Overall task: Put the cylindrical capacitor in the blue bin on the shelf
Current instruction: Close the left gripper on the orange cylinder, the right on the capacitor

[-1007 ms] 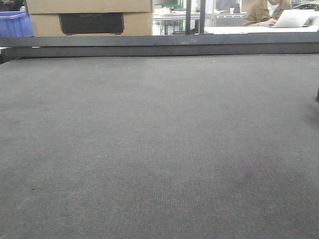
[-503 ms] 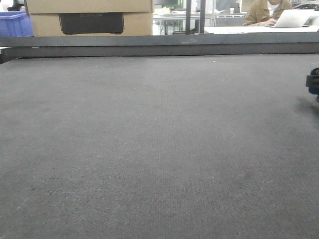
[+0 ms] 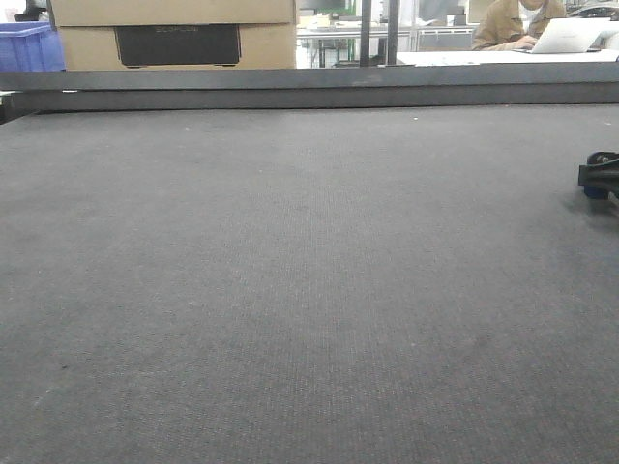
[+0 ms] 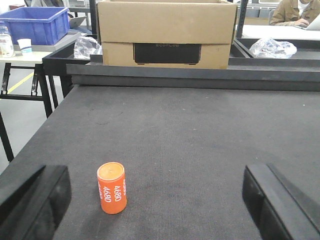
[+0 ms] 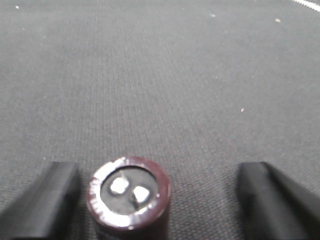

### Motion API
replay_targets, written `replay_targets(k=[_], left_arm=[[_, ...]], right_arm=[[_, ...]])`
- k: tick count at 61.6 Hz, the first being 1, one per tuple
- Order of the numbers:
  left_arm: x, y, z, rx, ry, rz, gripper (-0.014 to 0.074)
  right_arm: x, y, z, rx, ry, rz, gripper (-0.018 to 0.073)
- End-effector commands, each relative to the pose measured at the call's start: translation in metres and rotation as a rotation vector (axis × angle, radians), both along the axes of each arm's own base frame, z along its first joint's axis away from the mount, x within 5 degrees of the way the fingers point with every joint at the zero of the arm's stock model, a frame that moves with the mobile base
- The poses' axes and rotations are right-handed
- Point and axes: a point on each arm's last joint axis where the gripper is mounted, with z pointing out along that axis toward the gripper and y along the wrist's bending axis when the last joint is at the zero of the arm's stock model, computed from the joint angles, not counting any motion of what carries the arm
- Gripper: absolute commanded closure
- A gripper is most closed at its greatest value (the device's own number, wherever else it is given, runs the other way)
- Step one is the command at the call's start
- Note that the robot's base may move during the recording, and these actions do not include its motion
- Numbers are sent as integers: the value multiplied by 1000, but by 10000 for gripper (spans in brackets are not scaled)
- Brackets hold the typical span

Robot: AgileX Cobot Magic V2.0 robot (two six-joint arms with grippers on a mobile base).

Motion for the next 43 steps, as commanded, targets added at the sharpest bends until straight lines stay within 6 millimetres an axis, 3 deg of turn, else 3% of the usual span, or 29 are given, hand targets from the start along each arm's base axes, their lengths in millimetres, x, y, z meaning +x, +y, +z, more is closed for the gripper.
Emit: replay_targets(k=[1, 7, 8, 18, 31, 43], left_arm=[[1, -1, 2, 0, -11, -8, -12], [1, -1, 2, 0, -11, -8, -12], [1, -1, 2, 0, -11, -8, -12], [3, -1, -5, 2, 11, -8, -13], [23, -3, -39, 9, 81, -12, -13], [61, -8, -71, 2, 35, -24, -13]], right_arm=[[2, -2, 0, -10, -9, 3, 231], [2, -2, 2, -12, -19, 2, 426], [2, -2, 3, -13, -24, 1, 496], [0, -2, 26, -10, -63, 4, 714], [-27, 1, 94, -6, -187, 14, 721], [-64, 8, 159, -3, -255, 61, 721]])
